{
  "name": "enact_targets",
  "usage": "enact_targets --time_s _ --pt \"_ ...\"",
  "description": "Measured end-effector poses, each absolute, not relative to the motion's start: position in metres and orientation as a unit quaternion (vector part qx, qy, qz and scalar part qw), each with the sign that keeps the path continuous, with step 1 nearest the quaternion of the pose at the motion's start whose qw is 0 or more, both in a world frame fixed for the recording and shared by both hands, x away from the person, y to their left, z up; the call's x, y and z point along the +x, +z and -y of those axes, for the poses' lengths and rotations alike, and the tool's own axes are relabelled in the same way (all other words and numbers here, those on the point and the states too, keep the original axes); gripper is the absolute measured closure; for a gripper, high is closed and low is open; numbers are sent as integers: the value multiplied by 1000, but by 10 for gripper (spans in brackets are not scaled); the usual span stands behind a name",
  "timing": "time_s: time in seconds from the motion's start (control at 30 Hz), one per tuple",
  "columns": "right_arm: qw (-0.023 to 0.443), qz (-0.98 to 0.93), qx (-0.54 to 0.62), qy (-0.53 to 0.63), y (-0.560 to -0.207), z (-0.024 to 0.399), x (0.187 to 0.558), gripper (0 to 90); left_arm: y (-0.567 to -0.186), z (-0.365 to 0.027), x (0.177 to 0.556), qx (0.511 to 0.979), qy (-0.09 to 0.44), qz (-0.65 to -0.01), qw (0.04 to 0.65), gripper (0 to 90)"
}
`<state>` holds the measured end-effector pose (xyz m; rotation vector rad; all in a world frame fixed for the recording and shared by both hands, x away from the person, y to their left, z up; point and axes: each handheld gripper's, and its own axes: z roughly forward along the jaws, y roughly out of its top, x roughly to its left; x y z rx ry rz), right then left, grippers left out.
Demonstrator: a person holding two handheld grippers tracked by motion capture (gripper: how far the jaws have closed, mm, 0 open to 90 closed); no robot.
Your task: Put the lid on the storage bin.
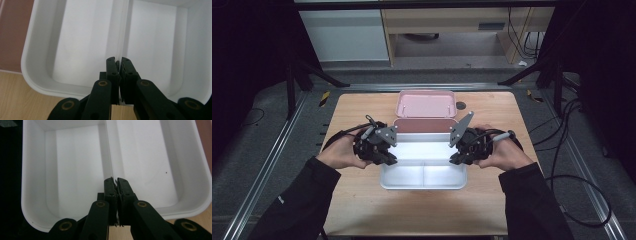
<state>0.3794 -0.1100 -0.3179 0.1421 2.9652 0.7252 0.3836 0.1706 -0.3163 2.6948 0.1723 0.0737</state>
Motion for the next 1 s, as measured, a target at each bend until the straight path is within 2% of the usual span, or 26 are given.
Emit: enact_targets --time_s 0.63,1.0 --pt "63 -964 53 253 -319 115 446 871 -309 -166 455 976 37 -60 207 860" --pt "62 -965 71 245 -343 113 485 859 -332 -163 494 978 26 -66 199 861"
